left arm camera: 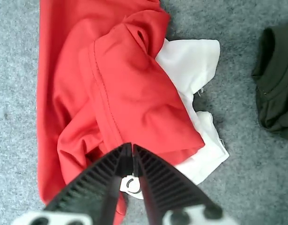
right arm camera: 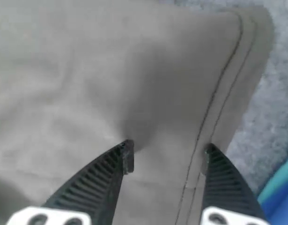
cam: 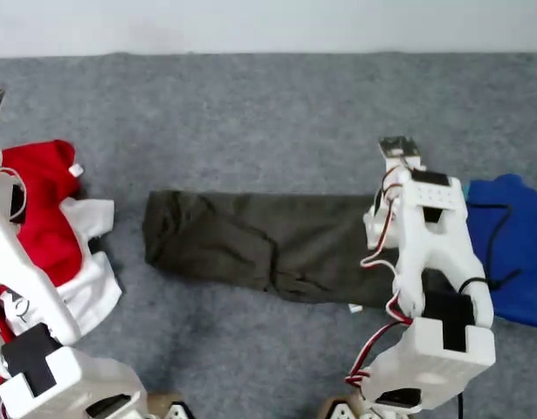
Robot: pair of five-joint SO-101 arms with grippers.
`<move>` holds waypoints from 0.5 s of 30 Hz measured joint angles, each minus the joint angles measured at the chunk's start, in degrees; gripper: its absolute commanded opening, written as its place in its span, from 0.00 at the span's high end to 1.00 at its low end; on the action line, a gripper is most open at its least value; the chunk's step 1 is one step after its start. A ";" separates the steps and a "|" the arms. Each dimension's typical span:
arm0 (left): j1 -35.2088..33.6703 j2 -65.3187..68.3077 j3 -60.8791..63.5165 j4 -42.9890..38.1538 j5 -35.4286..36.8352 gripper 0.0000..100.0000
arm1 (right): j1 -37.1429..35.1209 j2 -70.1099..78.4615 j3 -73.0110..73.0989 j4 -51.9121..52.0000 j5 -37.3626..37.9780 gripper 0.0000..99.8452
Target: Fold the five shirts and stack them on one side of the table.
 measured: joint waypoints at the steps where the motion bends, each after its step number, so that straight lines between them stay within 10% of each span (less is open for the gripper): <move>1: 0.00 0.00 0.00 0.00 0.00 0.98 | 0.00 0.79 0.00 -0.18 0.00 0.76; 15: 0.00 0.00 0.00 0.00 0.00 0.98 | 3.52 12.84 -10.46 4.13 0.00 0.99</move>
